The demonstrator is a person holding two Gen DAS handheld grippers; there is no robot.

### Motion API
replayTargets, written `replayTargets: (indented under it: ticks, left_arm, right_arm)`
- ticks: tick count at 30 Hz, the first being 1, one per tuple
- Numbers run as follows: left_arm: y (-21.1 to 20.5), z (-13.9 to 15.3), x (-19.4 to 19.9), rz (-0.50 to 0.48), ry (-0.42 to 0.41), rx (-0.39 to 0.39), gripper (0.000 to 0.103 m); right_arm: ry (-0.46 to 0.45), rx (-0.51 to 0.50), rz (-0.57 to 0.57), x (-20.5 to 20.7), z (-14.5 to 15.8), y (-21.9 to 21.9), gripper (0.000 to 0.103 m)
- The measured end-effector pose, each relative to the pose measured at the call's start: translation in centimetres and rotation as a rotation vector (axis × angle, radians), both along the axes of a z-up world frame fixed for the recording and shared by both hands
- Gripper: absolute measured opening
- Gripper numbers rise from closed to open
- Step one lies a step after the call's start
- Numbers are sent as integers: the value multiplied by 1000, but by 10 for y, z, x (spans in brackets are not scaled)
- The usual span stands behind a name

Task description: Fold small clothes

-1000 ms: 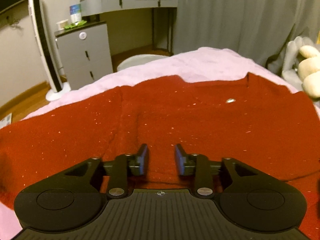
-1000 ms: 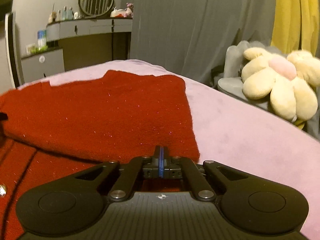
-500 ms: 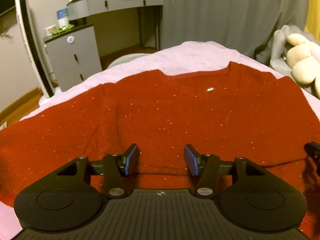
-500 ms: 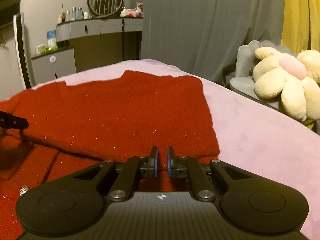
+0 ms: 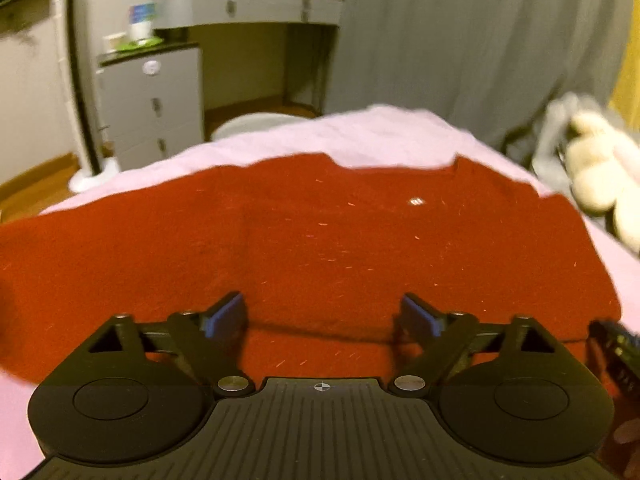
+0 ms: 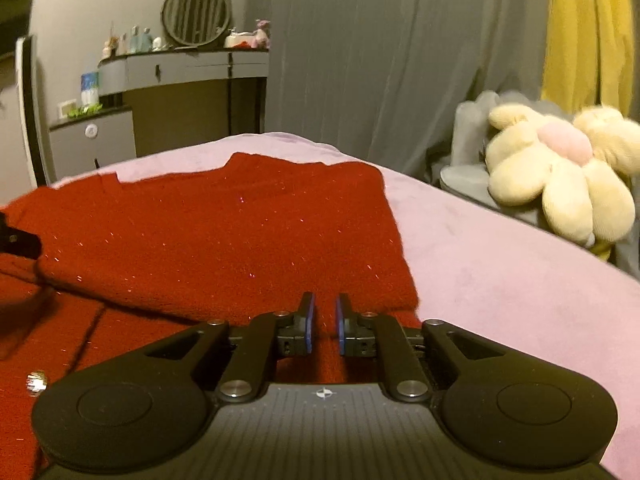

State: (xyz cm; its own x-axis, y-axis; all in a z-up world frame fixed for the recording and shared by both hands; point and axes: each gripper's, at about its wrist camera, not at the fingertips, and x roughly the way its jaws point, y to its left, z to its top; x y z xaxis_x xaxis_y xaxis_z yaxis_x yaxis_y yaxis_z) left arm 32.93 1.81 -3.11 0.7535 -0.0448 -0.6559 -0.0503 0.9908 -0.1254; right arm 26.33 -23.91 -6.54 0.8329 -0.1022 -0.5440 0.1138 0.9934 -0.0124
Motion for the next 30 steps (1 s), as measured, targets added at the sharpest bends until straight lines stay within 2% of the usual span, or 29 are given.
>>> replayTargets:
  ticks: [1, 4, 6, 10, 12, 14, 15, 17, 22, 24, 26, 27, 29, 30]
  left_arm:
    - [9, 3, -8, 22, -6, -28, 92]
    - [50, 9, -40, 93, -19, -137, 94]
    - [82, 9, -63, 167, -25, -164, 94]
    - [163, 1, -112, 419, -22, -162, 94]
    - [208, -9, -136, 565, 17, -215, 89]
    - [244, -19, -158, 688, 33, -302, 83]
    - [259, -24, -168, 735, 20, -351, 80]
    - [286, -31, -186, 785, -36, -461, 66]
    - [326, -49, -214, 917, -141, -809, 64]
    - [333, -56, -215, 936, -159, -864, 62]
    - [339, -58, -213, 948, -169, -848, 45]
    - [341, -58, -212, 954, -163, -829, 40]
    - [348, -58, -209, 960, -148, -807, 19]
    - [352, -58, -207, 966, -128, -795, 16]
  right_arm:
    - [15, 8, -7, -1, 1, -2, 25]
    - [47, 55, -10, -9, 4, -5, 25]
    - [55, 64, -8, -16, 7, -3, 26]
    - [46, 47, 17, -27, 16, 9, 29]
    - [53, 68, 29, -32, 20, 15, 30]
    - [65, 105, 48, -37, 22, 21, 30]
    - [74, 120, 60, -40, 22, 25, 30]
    - [92, 125, 77, -45, 20, 34, 30]
    - [123, 100, 95, -59, 20, 49, 31]
    - [125, 98, 91, -65, 21, 52, 32]
    - [131, 101, 87, -69, 20, 54, 32]
    - [134, 101, 86, -71, 20, 54, 32]
    - [140, 94, 86, -74, 20, 55, 32]
    - [140, 92, 85, -76, 19, 56, 32]
